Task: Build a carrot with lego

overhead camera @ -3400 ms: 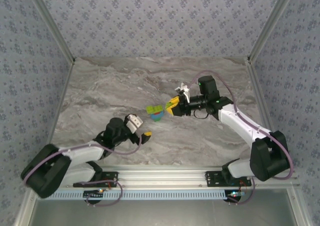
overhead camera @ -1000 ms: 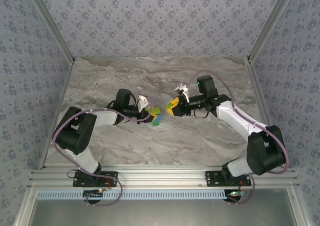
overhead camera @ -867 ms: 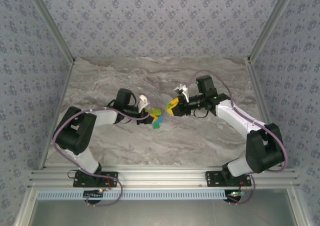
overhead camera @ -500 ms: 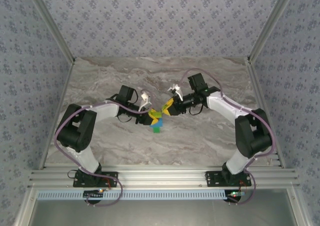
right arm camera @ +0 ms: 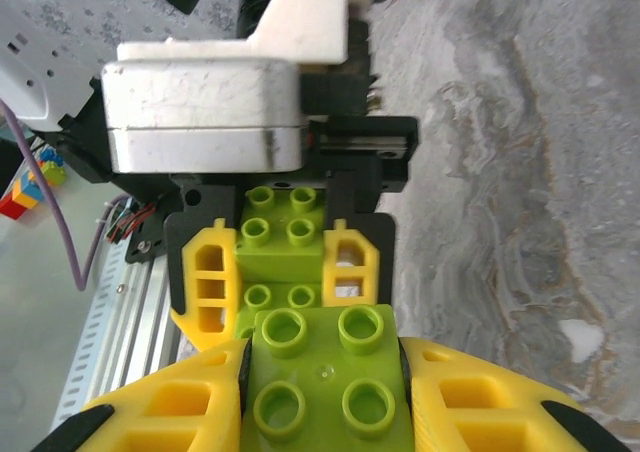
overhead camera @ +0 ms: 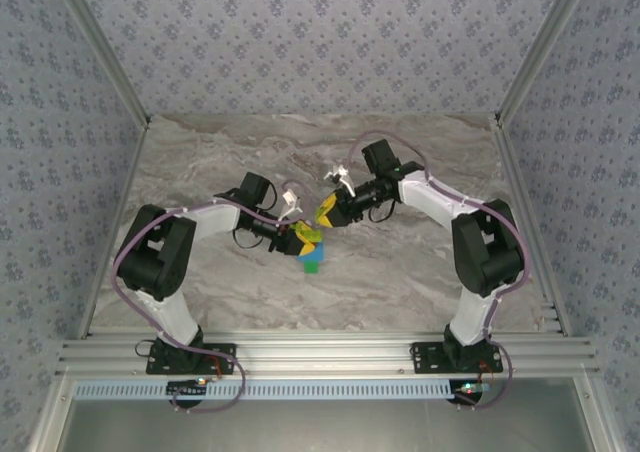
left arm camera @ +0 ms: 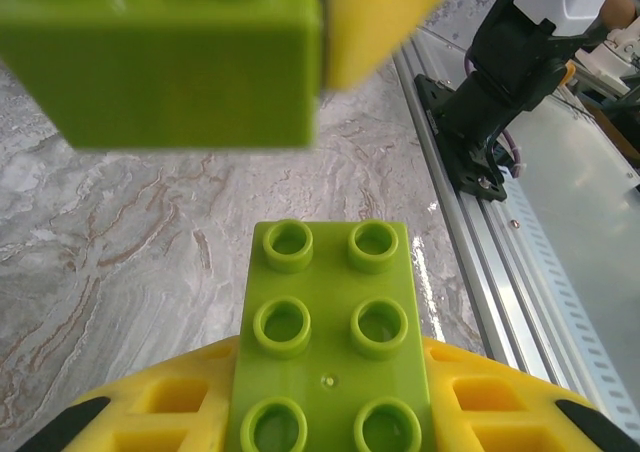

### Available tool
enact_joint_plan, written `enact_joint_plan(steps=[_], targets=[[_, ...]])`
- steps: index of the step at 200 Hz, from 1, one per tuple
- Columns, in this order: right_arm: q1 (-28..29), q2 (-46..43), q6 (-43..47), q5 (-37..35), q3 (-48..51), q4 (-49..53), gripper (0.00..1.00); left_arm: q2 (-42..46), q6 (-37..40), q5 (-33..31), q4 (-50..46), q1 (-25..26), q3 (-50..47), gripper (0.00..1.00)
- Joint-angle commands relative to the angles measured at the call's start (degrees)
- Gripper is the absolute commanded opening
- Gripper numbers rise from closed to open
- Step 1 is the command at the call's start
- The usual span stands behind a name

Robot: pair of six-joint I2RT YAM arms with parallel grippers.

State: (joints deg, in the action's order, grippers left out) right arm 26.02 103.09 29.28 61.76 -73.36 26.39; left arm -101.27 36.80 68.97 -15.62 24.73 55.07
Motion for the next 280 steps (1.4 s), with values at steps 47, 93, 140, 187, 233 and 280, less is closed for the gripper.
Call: enact_joint_plan(steps=[47,93,140,187,233,280], targets=[[1.8,1.2,-3.2,0.1,2.6,-5.2,0.21,0.5,-5.7,-0.5,8.1,-0.5,-1.0,0.12],[1.5,1.6,-2.0,0.7,3.1,-4.2,0.21,0.8,-6.4,-0.3,9.1,-0.9,-1.4,0.12],[0.1,1.9,-0.9,3.7,4.5,-4.6,0.2,0.9,-6.6,0.3,9.5,-1.1,-1.4,0.12],[-1.2,2.9,-1.1,6.3,6.4,-6.0,0.2,1.3,-6.8,0.6,9.7,-1.2,-1.5,0.12],[-1.0,3.2,-1.0,6.6,7.3,-6.3,0.2,1.3,-7.6,0.5,10.5,-1.4,-1.7,0.11],[-0.2,3.4,-1.3,5.7,7.8,-6.6,0.2,1.3,-8.7,0.2,12.0,-1.5,-2.0,0.11]])
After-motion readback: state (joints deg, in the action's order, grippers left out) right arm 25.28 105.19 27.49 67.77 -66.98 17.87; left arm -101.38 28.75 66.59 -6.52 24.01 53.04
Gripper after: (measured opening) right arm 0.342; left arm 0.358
